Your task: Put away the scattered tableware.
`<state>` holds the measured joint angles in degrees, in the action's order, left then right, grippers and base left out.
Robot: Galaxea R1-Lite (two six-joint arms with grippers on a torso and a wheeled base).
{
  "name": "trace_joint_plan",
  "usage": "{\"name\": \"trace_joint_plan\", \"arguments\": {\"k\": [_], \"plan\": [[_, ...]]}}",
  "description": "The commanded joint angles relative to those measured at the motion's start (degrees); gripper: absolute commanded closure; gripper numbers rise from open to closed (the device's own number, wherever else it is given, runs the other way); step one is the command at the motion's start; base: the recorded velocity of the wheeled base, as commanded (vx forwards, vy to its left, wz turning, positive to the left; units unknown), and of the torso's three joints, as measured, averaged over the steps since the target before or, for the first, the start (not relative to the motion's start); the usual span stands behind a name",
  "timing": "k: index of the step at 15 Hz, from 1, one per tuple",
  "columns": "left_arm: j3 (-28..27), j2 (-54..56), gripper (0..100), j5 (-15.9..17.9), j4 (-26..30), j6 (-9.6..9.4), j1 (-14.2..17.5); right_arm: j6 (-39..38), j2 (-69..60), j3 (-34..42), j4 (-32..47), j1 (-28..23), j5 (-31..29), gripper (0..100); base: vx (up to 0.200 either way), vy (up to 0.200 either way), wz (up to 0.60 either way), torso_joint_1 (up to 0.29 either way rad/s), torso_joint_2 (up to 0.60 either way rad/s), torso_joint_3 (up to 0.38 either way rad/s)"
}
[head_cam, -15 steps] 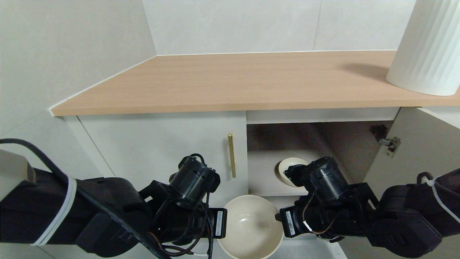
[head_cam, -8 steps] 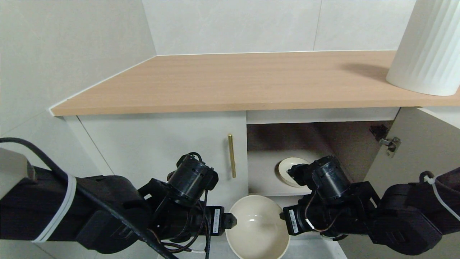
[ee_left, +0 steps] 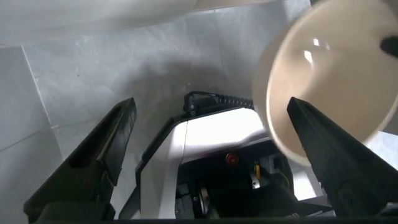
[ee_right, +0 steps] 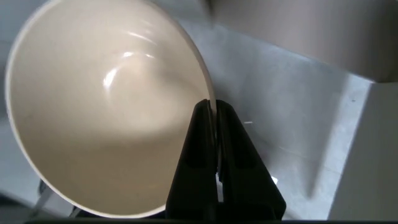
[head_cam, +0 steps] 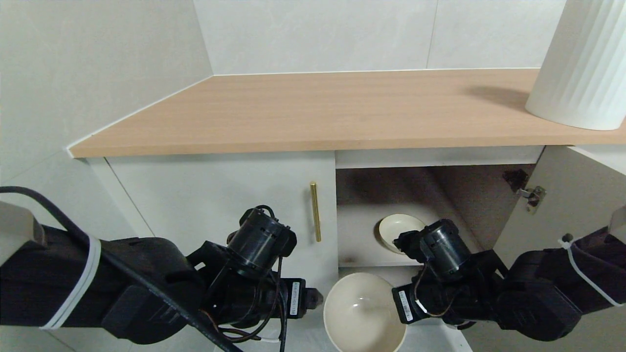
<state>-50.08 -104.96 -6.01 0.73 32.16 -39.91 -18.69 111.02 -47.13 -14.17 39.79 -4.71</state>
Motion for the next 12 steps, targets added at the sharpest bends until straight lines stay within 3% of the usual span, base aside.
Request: {"name": "trace_joint_plan", "arguments": {"k": [1, 6, 12], "plan": [[-0.02, 0.11, 0, 0.03, -0.03, 0.01, 0.1, -0.03, 1.39, -0.24, 0.1, -1.65, -0.22, 100, 0.0, 0.0, 0.0, 0.0, 0.0, 0.0], [-0.02, 0.37, 0, -0.49, -0.03, 0.01, 0.01, -2.14, 2.36, -2.88, -0.42, -8.33, -0.13, 100, 0.0, 0.0, 0.0, 0.0, 0.0, 0.0], [-0.19, 0.28, 0, -1.02, -0.03, 0.1, 0.01, -16.38, 5.61, -9.56, -3.41, -12.63, -0.22, 100, 0.0, 0.0, 0.0, 0.0, 0.0, 0.0]]}}
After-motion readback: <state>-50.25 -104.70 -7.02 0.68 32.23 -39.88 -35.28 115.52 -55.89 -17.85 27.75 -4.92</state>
